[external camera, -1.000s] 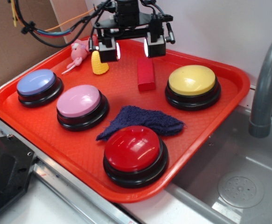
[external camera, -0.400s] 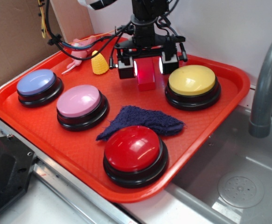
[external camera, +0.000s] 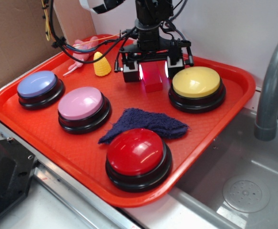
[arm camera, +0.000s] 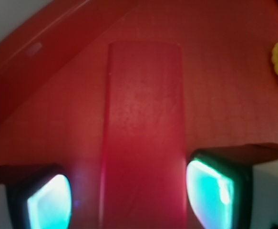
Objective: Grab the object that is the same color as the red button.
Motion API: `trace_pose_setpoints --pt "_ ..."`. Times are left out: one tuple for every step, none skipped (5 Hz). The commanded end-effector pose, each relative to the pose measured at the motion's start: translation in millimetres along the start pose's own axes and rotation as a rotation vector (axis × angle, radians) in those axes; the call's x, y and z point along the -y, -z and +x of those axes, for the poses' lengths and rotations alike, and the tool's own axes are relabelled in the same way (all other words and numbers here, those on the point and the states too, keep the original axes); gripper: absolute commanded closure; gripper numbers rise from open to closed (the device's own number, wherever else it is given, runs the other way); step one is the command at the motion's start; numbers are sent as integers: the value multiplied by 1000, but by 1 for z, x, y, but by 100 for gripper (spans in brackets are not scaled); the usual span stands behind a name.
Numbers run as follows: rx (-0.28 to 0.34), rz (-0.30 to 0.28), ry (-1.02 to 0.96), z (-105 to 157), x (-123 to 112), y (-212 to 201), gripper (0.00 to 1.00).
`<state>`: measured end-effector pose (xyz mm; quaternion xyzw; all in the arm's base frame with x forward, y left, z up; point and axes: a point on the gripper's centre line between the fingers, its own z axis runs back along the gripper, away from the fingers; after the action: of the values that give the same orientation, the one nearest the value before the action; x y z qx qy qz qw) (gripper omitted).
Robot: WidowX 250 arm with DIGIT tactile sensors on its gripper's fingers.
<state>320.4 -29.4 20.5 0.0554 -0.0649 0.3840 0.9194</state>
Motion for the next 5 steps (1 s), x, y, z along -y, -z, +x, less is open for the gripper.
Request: trace_pose_setpoints --pt "32 -50 47 10 -2 -11 100" --pt "57 -82 122 12 -8 -8 100" --pt "49 -146 195 15 -11 -10 100" --pt "32 -264 315 23 -12 -58 100" --pt "48 -272 418 6 -32 -102 100"
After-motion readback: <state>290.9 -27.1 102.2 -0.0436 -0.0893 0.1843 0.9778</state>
